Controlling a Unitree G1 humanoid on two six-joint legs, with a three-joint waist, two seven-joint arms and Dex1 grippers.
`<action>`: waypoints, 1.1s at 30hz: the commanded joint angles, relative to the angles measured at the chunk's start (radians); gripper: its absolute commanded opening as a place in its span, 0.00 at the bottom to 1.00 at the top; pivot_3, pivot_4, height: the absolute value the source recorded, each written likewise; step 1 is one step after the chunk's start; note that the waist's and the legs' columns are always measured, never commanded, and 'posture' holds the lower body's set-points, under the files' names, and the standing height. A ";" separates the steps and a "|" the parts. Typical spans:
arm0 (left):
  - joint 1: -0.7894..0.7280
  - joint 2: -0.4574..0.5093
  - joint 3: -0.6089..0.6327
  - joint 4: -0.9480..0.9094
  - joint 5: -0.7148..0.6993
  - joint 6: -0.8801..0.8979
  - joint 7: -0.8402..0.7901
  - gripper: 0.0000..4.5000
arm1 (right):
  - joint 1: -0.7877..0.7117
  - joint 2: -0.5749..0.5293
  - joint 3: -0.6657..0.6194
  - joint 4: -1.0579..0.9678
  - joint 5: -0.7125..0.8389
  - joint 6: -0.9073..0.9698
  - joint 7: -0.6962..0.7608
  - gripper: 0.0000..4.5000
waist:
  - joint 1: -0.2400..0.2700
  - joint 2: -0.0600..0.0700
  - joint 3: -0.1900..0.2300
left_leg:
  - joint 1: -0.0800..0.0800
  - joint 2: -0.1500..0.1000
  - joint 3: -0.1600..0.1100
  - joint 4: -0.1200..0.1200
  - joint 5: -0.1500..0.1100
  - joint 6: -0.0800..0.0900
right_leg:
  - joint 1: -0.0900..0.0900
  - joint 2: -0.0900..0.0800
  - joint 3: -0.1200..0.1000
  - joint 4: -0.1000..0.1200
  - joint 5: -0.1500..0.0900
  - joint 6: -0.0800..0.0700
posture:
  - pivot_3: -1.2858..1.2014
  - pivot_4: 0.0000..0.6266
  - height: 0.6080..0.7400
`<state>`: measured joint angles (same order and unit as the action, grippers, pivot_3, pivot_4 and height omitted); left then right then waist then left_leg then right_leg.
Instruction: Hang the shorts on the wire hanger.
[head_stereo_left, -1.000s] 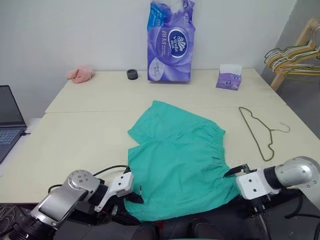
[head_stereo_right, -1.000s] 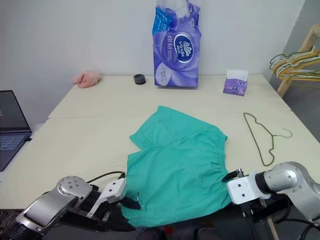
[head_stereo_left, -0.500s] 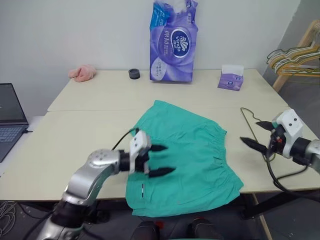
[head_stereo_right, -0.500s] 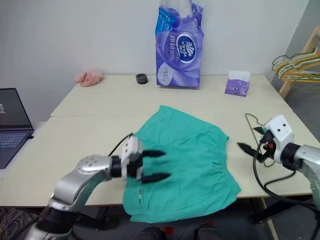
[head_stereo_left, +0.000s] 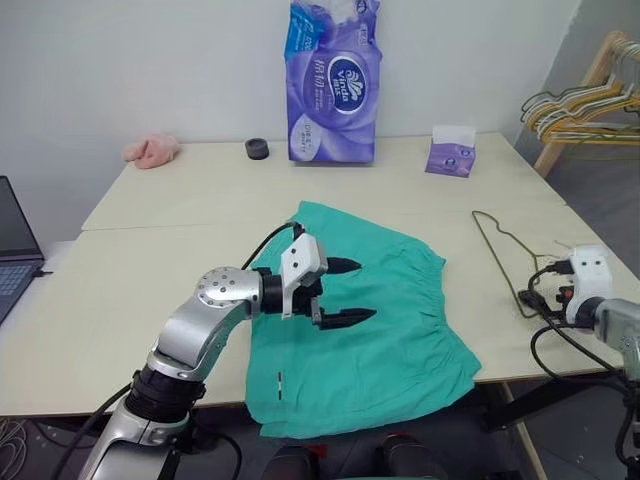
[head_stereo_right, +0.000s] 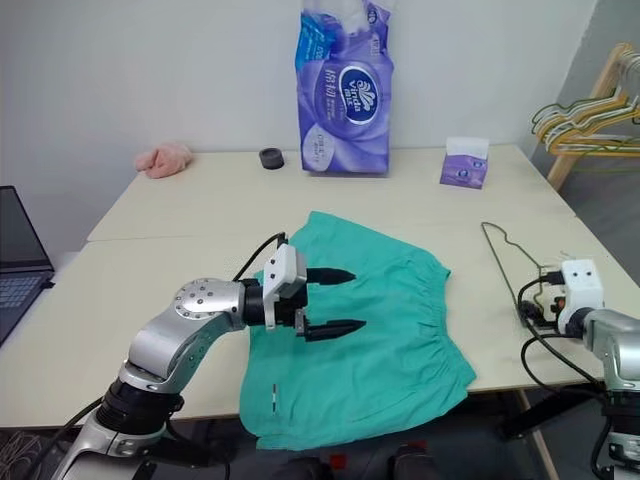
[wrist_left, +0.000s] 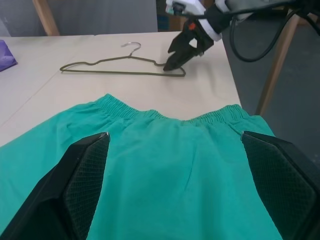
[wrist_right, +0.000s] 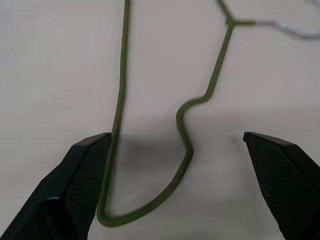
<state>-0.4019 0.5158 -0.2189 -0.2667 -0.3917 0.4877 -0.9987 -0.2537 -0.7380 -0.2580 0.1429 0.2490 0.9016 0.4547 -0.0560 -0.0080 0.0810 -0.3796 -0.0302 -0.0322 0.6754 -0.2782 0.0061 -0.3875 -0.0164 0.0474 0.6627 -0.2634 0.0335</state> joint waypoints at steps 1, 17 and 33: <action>-0.029 -0.005 -0.002 -0.009 0.005 -0.029 -0.007 0.99 | -0.042 0.004 0.004 0.056 0.001 0.021 0.003 1.00 | -0.001 -0.001 0.000 | 0.000 0.000 0.000 0.000 0.000 0.000 | 0.000 0.000 0.000 0.000 0.000 0.000 | 0.48 0.11 1.00; -0.011 -0.012 -0.012 -0.008 0.025 -0.059 -0.011 1.00 | -0.043 0.025 0.017 0.189 0.005 0.109 0.026 0.05 | 0.003 -0.010 -0.005 | 0.002 0.003 -0.003 0.001 0.000 0.000 | 0.004 0.004 0.000 -0.003 -0.001 0.003 | 0.48 0.11 1.00; -0.110 -0.041 0.072 0.206 0.089 -0.108 0.135 1.00 | -0.069 0.034 -0.018 -0.032 -0.053 -0.092 -0.102 0.00 | -0.001 -0.005 -0.003 | 0.000 0.002 -0.003 0.001 0.000 0.000 | 0.002 0.003 0.001 -0.003 -0.001 0.004 | 0.47 0.09 1.00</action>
<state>-0.4793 0.4812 -0.1907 -0.0746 -0.3113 0.4078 -0.8903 -0.3010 -0.6873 -0.2605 0.1802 0.2093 0.8534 0.3654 -0.0571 -0.0125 0.0776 -0.3810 -0.0280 -0.0343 0.6762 -0.2784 0.0062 -0.3872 -0.0138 0.0486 0.6604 -0.2647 0.0375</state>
